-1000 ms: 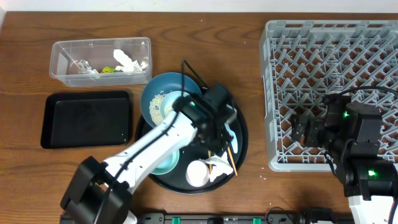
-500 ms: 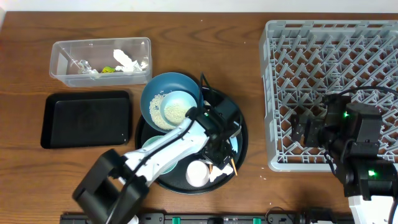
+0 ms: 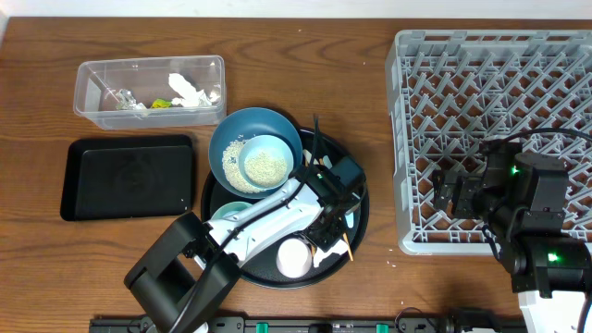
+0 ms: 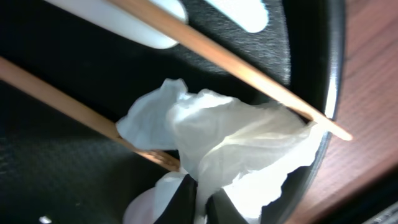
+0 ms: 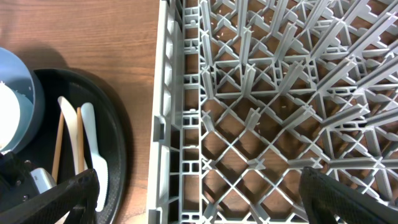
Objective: Sort waste into correct bins and load items into the dishwasher rack
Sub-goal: 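Carry the tissue into the clear bin and open the left gripper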
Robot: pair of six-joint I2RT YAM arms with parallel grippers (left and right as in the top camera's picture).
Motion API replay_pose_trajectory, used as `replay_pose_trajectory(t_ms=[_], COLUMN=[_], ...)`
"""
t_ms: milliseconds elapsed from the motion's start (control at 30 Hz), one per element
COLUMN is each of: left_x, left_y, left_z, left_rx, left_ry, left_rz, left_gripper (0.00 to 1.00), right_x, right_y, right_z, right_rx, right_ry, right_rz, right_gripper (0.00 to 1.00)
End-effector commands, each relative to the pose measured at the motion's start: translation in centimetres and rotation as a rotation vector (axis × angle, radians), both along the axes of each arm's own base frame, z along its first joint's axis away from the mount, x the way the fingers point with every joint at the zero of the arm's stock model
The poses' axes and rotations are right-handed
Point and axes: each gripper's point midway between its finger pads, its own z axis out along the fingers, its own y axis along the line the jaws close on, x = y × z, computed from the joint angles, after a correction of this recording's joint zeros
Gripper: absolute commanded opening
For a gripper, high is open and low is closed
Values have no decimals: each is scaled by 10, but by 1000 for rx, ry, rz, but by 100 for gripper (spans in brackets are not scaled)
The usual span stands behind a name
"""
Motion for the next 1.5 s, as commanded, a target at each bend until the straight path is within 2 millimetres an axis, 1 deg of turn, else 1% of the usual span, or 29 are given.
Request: replay_pose_trajectory(t_ms=[0, 133, 200, 233, 300, 367, 433, 467, 600, 767, 867, 1000, 1067, 1167, 1233, 1300, 1400, 1467], left_x=[19, 45, 63, 67, 84, 102, 121, 131, 172, 216, 240, 267, 277, 293, 301, 305, 305, 303], left_y=[2, 0, 5, 7, 16, 32, 54, 68, 131, 207, 244, 282, 294, 305, 308, 310, 310, 309], left_z=[6, 33, 56, 62, 83, 99, 113, 118, 137, 154, 169, 188, 190, 180, 164, 144, 113, 98], left_rx=[34, 26, 11, 5, -30, -55, -70, -74, -83, -95, -117, -143, -149, -147, -138, -121, -101, -102], left_ry=[-86, -204, -271, -286, -327, -364, -398, -416, -494, -620, -726, -859, -899, -919, -905, -869, -792, -744], left_rz=[-2, 20, 57, 69, 128, 196, 279, 328, 532, 753, 846, 929, 951, 969, 975, 979, 1011, 1060], left_gripper=[6, 6, 6, 6, 6, 6, 6, 6, 6, 6, 6, 6, 6, 6, 6, 6, 6, 7], right_x=[2, 1, 1, 1, 1, 2, 2, 2, 1, 2, 2, 2, 1, 1, 1, 1, -2, -4], right_y=[5, 5, 5, 5, 5, 5, 5, 5, 5, 5, 5, 5, 6, 6, 6, 6, 6, 6], right_z=[8, 8, 8, 8, 8, 8, 8, 8, 8, 8, 7, 7, 7, 7, 7, 7, 4, 2], right_rx=[13, 13, 13, 13, 13, 13, 13, 13, 14, 14, 14, 15, 16, 19, 19, 19, 19, 19], right_ry=[-17, -16, -16, -16, -16, -17, -17, -17, -16, -17, -15, -15, -15, -15, -14, -11, 4, 16], right_rz=[11, 11, 11, 11, 11, 11, 11, 11, 12, 11, 11, 11, 13, 12, 11, 11, 11, 11], right_gripper=[99, 99, 99, 99, 99, 99, 99, 99, 99, 99, 99, 99, 99, 99, 99, 99, 99, 99])
